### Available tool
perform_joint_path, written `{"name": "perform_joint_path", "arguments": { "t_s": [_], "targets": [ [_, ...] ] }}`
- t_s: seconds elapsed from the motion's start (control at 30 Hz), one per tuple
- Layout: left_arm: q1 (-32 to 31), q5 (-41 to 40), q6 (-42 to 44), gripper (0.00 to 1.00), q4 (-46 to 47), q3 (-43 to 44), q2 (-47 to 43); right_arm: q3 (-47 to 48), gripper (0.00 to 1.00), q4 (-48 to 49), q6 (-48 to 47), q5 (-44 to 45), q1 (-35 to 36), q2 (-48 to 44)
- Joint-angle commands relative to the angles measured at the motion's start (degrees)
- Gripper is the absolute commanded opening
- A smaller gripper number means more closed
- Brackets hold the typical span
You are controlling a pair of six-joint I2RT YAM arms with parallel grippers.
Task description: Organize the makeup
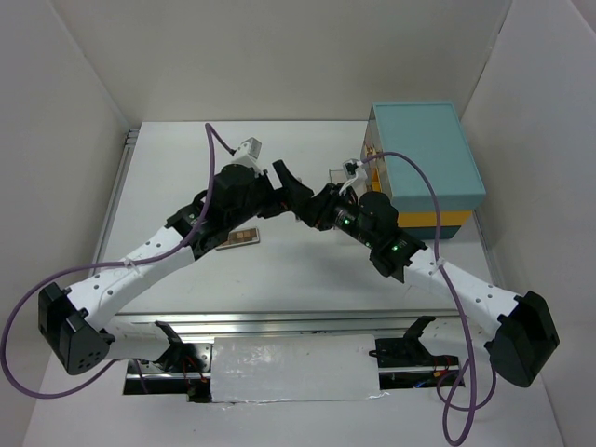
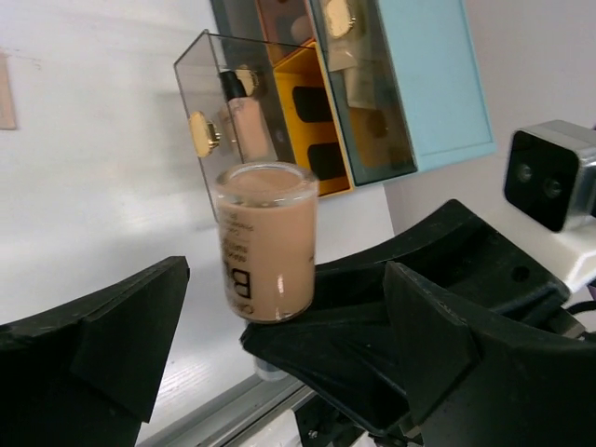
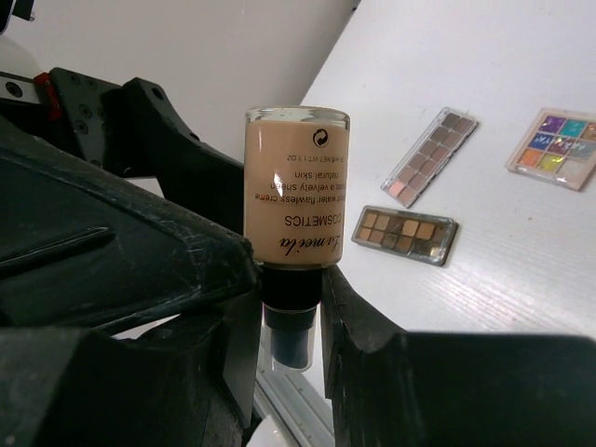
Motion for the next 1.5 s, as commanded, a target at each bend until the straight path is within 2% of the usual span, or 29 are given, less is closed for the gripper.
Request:
{"name": "perform_joint_path", "arguments": {
  "t_s": [0.0,0.17,0.3,0.43,0.63,0.8,0.87,1.03,1.23,1.27,1.37,1.47],
  "targets": [
    [-0.3,-2.6,0.6,0.99,-0.9,2.6,-1.3,0.1,0.00,3.5,-3.1,2.6,-0.4,-2.2],
    [0.2,-15.8,-0.7,0.99,-10.2,10.2,-1.3,1.9,0.00,-2.5,-7.3,7.1,-0.3,-1.4],
    [0.7,-26.8,-1.8,0.99,-21.8,17.7,0.3,7.9,0.00,-11.9,-13.5,15.7,-2.8,0.6],
    [0.7,-33.3,-1.6,0.99,-26.6,18.2,-0.3,15.9,0.00,-26.0,-21.1,17.5,-10.9,6.8],
    [0.7,-31.0,0.5,0.99,-23.8,14.0,-0.4,31.2,0.00,-44.1,-30.7,26.9,-14.0,19.2],
    [0.1,-29.3,2.5,1.00,-25.2,16.8,3.8,33.0,0.00,-46.8,-31.2,29.5,-15.8,22.9],
    [-0.3,-29.1,2.9,0.99,-25.1,17.0,4.7,33.6,0.00,-47.4,-31.4,28.9,-15.9,23.9],
    [-0.3,-29.0,3.4,0.99,-24.9,17.4,5.8,33.2,0.00,-46.6,-30.0,17.6,-15.9,24.9],
    [-0.3,-29.0,4.1,0.99,-24.5,17.4,6.6,31.7,0.05,-45.0,-27.9,13.5,-15.9,25.0],
    [-0.3,-28.7,4.2,0.99,-24.4,17.5,6.8,31.6,0.07,-44.9,-27.7,13.1,-15.8,25.0],
    [-0.3,-28.0,4.3,0.99,-24.6,18.3,8.1,31.8,0.21,-45.1,-27.2,12.7,-15.7,26.0],
    [-0.4,-27.5,4.4,0.99,-25.0,18.7,8.9,32.2,0.22,-45.7,-27.2,12.2,-15.8,26.5]
  ]
}}
